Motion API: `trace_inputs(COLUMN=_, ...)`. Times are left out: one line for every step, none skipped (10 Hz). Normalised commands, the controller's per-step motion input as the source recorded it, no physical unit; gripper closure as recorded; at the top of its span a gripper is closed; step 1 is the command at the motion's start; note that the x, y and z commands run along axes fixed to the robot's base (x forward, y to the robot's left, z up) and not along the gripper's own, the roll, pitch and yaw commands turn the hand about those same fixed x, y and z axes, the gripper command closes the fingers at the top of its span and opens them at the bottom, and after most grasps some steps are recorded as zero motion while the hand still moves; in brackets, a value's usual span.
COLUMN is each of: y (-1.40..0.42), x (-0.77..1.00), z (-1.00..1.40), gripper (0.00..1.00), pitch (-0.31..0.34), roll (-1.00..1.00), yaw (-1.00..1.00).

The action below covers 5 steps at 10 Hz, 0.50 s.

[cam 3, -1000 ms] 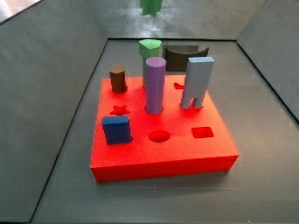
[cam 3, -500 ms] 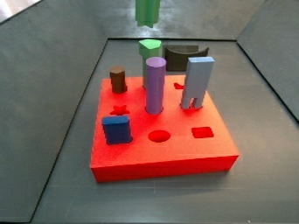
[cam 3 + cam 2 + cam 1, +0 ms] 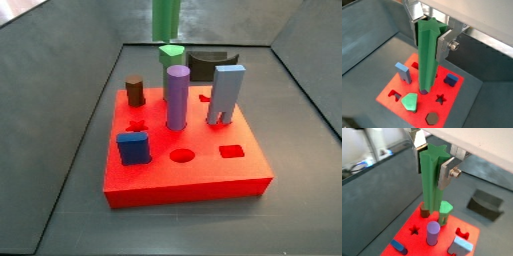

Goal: Pick up the star object. Move up. Place the star object on the fixture. Regrasp the star object. Move to above the board. Insert the star object.
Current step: Insert the star object.

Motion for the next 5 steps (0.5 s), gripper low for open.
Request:
trace_inputs(y=0.00, x=0.00, z=0.00, gripper=1.00, pitch=0.000, roll=-0.02, yaw=0.00)
trace_inputs(y=0.00, x=-0.27, z=-0.22, gripper=1.00, pitch=-0.021, roll=-0.39, yaw=-0.50)
trace_inputs(y=0.00, x=-0.35, z=-0.26, gripper=1.00, pitch=-0.081, roll=-0.42, yaw=-0.58)
trace_inputs(y=0.13, x=-0.24, z=-0.09, gripper=1.00, pitch=-0.154, roll=-0.41, yaw=-0.30)
trace_inputs(y=0.00, x=-0.03, z=-0.11, gripper=1.00, pitch=0.000, roll=0.00, yaw=0.00)
